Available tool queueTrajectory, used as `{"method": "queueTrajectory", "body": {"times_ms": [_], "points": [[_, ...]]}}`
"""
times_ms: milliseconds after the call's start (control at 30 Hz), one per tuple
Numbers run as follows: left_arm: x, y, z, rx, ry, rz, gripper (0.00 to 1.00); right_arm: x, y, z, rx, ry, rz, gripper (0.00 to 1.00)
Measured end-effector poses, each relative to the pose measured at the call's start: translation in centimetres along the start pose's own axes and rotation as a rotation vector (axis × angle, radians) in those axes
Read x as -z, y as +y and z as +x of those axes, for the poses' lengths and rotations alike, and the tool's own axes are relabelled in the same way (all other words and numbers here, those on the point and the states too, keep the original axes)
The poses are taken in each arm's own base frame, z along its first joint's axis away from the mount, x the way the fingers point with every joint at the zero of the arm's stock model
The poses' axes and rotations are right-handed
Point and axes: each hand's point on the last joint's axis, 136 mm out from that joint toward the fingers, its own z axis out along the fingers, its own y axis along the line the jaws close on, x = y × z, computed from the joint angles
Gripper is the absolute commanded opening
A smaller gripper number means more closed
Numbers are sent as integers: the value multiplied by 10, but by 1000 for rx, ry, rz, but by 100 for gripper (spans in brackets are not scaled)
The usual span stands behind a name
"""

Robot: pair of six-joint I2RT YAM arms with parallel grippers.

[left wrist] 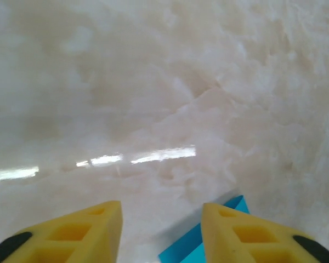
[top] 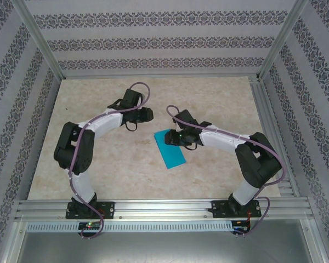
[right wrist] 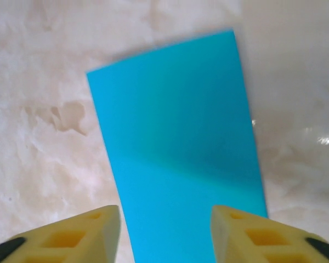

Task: Fold a paper plane with a square sheet of paper (pick it up from the middle)
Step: Fold the square sheet of paper in half at the center of the table, then move the square sheet of paper to the center of the table.

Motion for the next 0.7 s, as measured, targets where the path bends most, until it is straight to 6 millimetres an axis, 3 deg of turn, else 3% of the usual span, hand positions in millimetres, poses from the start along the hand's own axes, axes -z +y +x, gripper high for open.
{"method": "queueTrajectory", "body": {"times_ms": [100,233,400,700], "points": [[11,29,8,56,-8,-54,61,0,5,-14,83,-27,84,64],[19,60,23,113,-3,-120,70,-14,4,-14,167,-3,185,76],[30,74,30,147,-20,-152,77,-26,8,-13,238,28,264,86],[40,103,32,238,-44,-194,87,-32,22,-16,304,27,338,86]]}}
